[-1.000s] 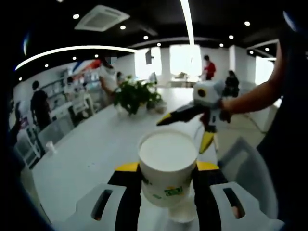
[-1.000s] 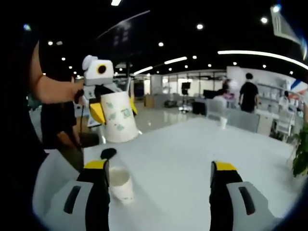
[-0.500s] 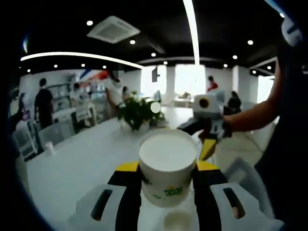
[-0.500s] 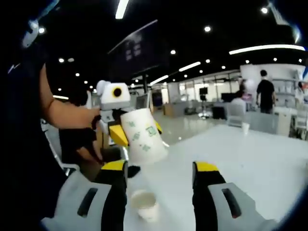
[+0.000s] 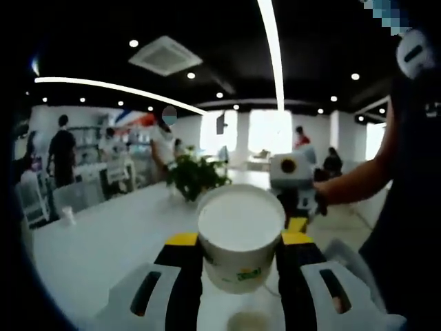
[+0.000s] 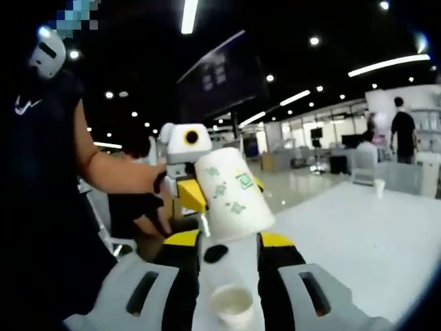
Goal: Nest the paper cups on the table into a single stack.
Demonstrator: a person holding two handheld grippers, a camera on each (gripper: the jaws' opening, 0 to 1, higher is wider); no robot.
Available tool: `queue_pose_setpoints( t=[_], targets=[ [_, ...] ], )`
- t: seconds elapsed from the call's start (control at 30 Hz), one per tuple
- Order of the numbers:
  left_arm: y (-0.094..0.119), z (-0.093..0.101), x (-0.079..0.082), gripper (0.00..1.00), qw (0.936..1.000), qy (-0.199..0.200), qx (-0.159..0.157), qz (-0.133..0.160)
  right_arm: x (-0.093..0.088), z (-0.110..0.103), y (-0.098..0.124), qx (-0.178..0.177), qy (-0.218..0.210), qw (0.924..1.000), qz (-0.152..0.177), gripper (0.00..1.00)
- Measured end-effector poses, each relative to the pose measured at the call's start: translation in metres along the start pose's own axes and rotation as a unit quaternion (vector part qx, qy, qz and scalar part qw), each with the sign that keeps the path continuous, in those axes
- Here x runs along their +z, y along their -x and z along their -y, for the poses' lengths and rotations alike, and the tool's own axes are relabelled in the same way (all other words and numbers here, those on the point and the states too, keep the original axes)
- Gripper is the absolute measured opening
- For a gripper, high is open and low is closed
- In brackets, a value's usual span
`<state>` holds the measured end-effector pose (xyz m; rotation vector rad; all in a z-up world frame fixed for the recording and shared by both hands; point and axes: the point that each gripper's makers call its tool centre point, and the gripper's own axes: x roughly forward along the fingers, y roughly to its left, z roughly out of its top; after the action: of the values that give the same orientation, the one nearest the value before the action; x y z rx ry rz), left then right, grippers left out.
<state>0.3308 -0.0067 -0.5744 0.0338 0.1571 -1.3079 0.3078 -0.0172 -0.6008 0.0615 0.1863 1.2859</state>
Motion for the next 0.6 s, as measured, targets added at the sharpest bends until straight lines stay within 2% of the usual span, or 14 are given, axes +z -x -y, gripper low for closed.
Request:
queue_pose_setpoints(
  t=[0.1,0.3,0.37,0.47,0.6],
  targets=[
    [0.004,0.003,-0.008,0.39,0.9998,-0.002,-0.012,-0.015,-0.002,-0.004,0.0,0.012,-0.004,0.9999,-0.006,0.26],
    [0.014,0.007,-0.023,0.39,0.9988,0.006,-0.031,-0.038,0.004,-0.015,-0.001,0.044,-0.027,0.9986,0.009,0.18],
    [0.015,0.009,-0.024,0.39,0.9985,0.009,-0.036,-0.04,0.005,-0.018,-0.003,0.05,-0.028,0.9983,0.008,0.18],
    [0.016,0.012,-0.025,0.39,0.9982,0.007,-0.044,-0.041,0.009,-0.029,-0.006,0.082,-0.048,0.9954,0.013,0.14],
    [0.016,0.013,-0.024,0.39,0.9982,0.005,-0.048,-0.037,0.012,-0.031,-0.008,0.09,-0.049,0.9947,0.012,0.12]
  ],
)
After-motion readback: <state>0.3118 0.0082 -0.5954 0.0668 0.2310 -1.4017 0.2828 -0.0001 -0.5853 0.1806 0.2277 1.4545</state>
